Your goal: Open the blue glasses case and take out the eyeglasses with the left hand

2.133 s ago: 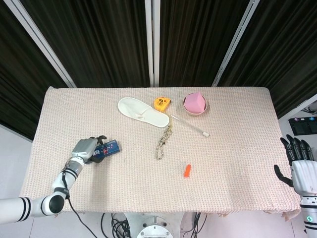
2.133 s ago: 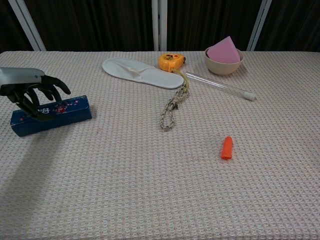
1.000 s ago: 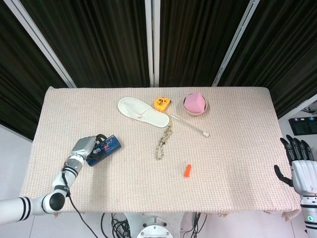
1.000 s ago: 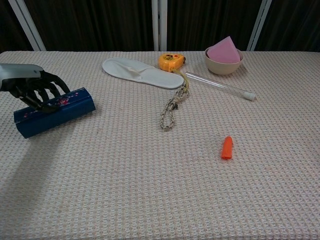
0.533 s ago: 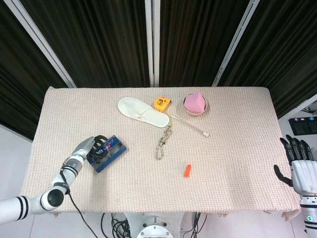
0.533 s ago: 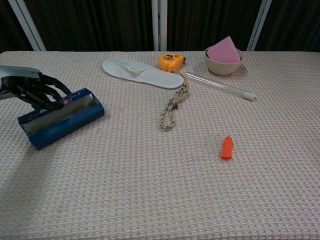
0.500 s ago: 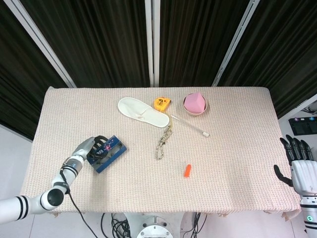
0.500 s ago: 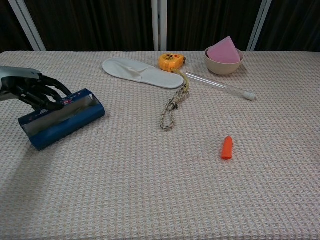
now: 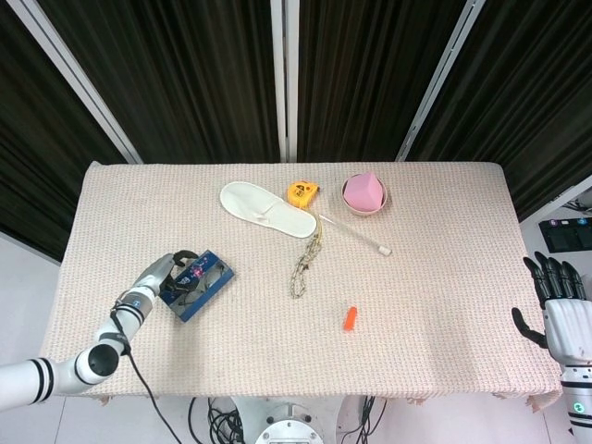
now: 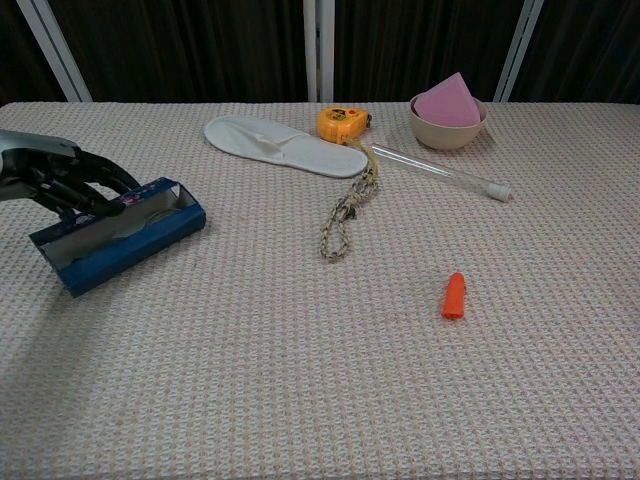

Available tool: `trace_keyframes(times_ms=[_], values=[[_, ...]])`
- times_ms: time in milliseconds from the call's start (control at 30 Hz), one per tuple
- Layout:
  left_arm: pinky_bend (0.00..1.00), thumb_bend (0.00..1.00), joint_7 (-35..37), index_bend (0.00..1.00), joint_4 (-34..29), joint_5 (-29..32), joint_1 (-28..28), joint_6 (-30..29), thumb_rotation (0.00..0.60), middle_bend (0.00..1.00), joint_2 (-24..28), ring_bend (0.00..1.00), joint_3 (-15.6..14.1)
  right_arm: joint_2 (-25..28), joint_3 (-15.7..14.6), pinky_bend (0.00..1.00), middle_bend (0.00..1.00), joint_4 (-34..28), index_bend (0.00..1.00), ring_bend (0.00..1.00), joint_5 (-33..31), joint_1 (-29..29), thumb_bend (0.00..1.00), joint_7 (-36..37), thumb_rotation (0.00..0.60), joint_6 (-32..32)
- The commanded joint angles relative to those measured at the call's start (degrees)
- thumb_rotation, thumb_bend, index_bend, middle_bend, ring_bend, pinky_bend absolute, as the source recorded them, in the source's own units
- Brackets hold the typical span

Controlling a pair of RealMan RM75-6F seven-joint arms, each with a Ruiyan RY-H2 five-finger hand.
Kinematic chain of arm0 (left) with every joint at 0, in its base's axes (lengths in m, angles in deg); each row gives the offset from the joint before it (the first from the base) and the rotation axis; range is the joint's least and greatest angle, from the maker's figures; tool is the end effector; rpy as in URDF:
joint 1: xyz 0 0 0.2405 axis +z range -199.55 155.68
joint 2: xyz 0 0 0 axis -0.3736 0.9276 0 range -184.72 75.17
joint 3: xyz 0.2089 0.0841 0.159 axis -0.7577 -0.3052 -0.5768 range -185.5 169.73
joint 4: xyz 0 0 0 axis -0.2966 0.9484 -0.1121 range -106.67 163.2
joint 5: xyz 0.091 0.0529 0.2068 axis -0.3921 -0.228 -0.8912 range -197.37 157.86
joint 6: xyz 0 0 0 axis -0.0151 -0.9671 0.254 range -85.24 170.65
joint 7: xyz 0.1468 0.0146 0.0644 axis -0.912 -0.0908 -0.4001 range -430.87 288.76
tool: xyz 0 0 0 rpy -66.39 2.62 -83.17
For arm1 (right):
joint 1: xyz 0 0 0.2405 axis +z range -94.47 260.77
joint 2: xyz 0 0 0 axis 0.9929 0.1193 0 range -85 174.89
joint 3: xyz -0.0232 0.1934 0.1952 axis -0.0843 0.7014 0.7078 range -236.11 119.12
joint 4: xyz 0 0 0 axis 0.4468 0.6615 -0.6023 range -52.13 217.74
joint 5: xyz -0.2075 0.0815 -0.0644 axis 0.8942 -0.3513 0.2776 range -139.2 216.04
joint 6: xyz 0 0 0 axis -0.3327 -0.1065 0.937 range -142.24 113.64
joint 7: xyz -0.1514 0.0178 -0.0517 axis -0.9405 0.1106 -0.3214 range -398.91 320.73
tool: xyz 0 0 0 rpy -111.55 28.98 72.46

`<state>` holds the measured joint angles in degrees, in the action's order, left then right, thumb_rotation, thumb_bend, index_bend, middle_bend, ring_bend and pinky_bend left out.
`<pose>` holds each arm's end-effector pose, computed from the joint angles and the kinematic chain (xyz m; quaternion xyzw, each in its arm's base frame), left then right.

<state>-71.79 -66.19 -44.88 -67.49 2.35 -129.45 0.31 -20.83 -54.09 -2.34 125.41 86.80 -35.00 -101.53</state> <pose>-0.2281 0.3685 -0.0075 -0.5235 -0.7225 -0.2800 0.3543 -0.3579 -0.2016 0.1601 0.5842 -0.3635 0.3992 0.6060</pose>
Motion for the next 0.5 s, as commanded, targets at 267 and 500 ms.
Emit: trace_keyframes(times_ms=[267,500], values=[[0.42,0.11,-1.49,0.13,-0.83,0.08,-0.26,-3.17,0.600,0.07,0.09,0.07,-0.52,0.01,-0.08,0.00,0.00,-0.16,0.00,0.00,0.15,0.04,0.30,-0.25,0.600,0.00],[0.22,0.11,-4.76,0.13,-2.05,-7.16,1.18,-11.06,0.600,0.04,-1.85,0.00,-1.46,-0.03,-0.06,0.00,0.00,-0.22,0.00,0.00,0.08,0.06,0.31,-0.45,0.600,0.04]])
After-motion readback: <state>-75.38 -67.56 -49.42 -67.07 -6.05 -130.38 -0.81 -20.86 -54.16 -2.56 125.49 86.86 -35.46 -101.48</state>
